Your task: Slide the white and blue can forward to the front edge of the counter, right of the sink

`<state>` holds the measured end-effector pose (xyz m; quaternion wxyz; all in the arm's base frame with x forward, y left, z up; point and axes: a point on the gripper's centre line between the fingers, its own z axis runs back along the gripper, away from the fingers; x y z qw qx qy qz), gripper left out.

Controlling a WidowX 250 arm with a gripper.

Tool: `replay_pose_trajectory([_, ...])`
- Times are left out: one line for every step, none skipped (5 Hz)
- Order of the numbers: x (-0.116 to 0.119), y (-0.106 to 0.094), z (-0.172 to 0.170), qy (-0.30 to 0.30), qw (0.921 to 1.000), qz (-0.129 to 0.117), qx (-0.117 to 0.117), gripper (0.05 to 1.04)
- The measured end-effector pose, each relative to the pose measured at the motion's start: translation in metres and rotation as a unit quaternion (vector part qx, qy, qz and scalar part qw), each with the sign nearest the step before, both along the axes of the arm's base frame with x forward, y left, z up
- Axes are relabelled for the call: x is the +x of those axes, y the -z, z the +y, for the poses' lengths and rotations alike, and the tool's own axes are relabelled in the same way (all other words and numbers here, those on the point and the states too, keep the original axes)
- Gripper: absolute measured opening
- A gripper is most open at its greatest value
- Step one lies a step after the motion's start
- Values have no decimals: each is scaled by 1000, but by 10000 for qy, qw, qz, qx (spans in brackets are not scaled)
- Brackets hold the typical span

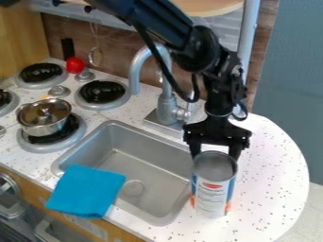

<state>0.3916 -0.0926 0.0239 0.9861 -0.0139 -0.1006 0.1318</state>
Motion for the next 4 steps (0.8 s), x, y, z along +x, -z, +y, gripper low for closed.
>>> replay_pose_trajectory([-7, 0, -2, 55, 10000, -5, -10, 1001])
replay_pose_trajectory([-13, -4, -5, 101, 9999, -50, -21, 1001])
replay_pose_trajectory([-18, -3, -7, 132, 9999, -51, -20, 1001])
replay_pose_trajectory([-23, 0, -8, 149, 9999, -18, -3, 1001])
